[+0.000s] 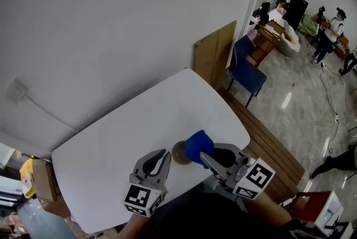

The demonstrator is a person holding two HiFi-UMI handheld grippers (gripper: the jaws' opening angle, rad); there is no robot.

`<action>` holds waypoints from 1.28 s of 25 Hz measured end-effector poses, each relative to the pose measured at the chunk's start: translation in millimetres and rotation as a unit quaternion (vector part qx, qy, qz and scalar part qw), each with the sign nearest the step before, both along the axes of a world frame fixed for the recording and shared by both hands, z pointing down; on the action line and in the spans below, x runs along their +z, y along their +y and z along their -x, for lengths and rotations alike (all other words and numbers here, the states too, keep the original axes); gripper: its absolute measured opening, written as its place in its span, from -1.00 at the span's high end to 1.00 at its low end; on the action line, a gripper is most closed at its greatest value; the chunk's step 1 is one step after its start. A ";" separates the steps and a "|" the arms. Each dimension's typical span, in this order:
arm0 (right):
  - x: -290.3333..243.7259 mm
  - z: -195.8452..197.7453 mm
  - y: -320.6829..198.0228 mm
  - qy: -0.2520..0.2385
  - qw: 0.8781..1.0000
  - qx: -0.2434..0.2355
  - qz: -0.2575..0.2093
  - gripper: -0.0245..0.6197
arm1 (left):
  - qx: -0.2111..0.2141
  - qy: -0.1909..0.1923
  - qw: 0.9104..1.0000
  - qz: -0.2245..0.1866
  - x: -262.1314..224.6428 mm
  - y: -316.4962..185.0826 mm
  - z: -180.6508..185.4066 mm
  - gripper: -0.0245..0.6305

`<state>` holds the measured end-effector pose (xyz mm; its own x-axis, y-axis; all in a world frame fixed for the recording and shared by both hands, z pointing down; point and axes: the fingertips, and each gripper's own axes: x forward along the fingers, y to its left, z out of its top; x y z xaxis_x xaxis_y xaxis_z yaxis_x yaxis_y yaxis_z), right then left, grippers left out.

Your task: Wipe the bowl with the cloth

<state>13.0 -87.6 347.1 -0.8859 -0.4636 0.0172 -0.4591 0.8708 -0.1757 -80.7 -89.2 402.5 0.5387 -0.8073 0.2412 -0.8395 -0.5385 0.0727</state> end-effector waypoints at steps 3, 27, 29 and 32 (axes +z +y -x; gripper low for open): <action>-6.6 -7.4 -6.1 0.002 1.000 0.028 -0.014 0.82 | -0.032 -0.001 0.999 -0.032 -24.5 1.6 14.5 0.78; -22.5 -16.2 -29.2 0.020 0.996 0.073 -0.042 0.82 | -0.073 -0.018 0.995 -0.062 -51.7 -18.8 41.4 0.81; -21.1 -16.7 -28.5 0.022 0.996 0.073 -0.042 0.82 | -0.075 -0.019 0.995 -0.057 -49.8 -18.8 41.8 0.81; -16.9 -14.1 -25.5 0.032 0.996 0.076 -0.045 0.82 | -0.073 -0.018 0.996 -0.050 -47.1 -19.4 47.6 0.81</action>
